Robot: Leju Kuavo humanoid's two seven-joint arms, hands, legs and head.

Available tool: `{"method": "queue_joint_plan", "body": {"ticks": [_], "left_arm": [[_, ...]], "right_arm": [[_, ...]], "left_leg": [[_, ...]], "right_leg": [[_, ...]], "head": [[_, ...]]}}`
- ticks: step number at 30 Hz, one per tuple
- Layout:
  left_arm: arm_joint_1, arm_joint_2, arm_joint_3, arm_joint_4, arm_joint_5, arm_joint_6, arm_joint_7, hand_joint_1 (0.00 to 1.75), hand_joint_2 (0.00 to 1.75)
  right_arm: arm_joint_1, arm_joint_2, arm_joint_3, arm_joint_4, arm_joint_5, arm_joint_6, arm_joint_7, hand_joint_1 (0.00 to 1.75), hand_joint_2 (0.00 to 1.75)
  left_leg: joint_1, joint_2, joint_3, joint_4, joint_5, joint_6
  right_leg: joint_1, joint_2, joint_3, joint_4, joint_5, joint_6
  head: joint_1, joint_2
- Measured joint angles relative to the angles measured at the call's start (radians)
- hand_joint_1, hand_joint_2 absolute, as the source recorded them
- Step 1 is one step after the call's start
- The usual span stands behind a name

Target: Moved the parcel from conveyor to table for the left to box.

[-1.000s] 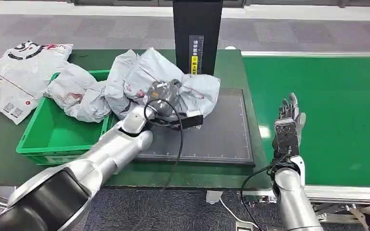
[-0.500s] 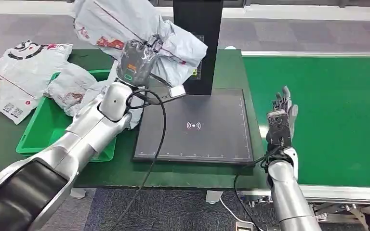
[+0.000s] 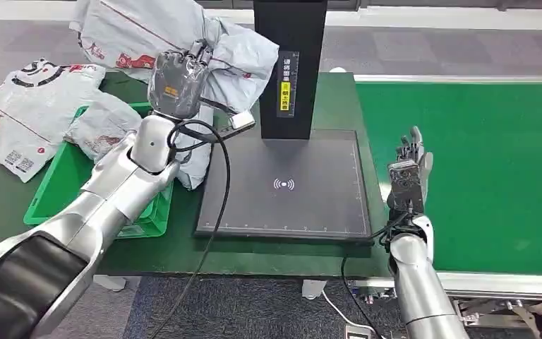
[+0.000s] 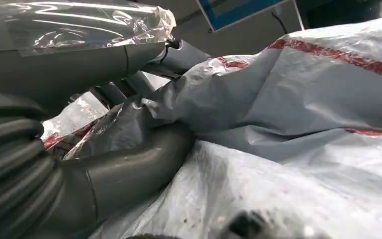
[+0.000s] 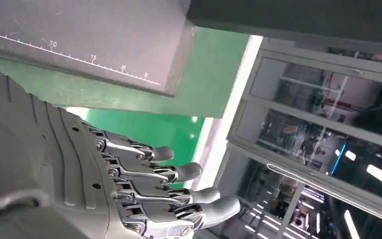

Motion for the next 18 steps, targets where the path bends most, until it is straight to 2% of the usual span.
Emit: {"method": "queue_joint_plan", "body": {"ticks": [2, 5, 7, 10, 18], "left_arm": [[-0.001, 0.002, 0.000, 0.000, 0.000, 0.000, 0.005, 1.75, 1.75], [-0.020, 0.011, -0.003, 0.041, 0.000, -0.011, 0.087, 1.75, 1.75], [-0.043, 0.022, -0.002, 0.099, 0.011, -0.084, 0.121, 1.75, 1.75], [-0.059, 0.054, 0.035, 0.168, 0.058, -0.276, 0.141, 1.75, 1.75], [-0.055, 0.137, 0.131, 0.264, 0.085, -0.383, 0.167, 1.75, 1.75]], "right_arm": [[0.000, 0.001, 0.000, 0.000, 0.000, 0.000, 0.000, 0.00, 0.00], [0.001, 0.002, 0.000, 0.000, 0.006, 0.000, 0.011, 0.00, 0.00], [0.002, 0.002, 0.000, 0.000, 0.007, 0.008, 0.019, 0.00, 0.00], [0.001, 0.000, 0.000, 0.000, 0.008, 0.034, 0.032, 0.00, 0.00], [0.023, -0.026, 0.000, -0.001, 0.004, 0.050, 0.039, 0.00, 0.00]], "left_leg": [[0.000, 0.000, 0.000, 0.000, 0.000, 0.000], [0.000, 0.001, 0.000, 0.000, 0.000, 0.000], [0.000, 0.001, 0.000, 0.000, 0.000, 0.000], [0.000, 0.006, 0.000, 0.000, 0.000, -0.001], [0.001, 0.004, -0.002, 0.000, 0.001, -0.003]], "right_leg": [[0.000, 0.000, 0.000, 0.000, 0.000, 0.000], [0.000, 0.000, 0.000, 0.000, 0.000, 0.000], [0.000, 0.001, 0.000, 0.000, 0.000, 0.000], [0.001, 0.005, -0.003, 0.001, 0.001, -0.002], [0.002, 0.004, -0.005, 0.001, 0.001, -0.003]], "head": [[0.000, 0.000], [0.000, 0.000], [0.000, 0.000], [0.000, 0.000], [0.000, 0.000]]}}
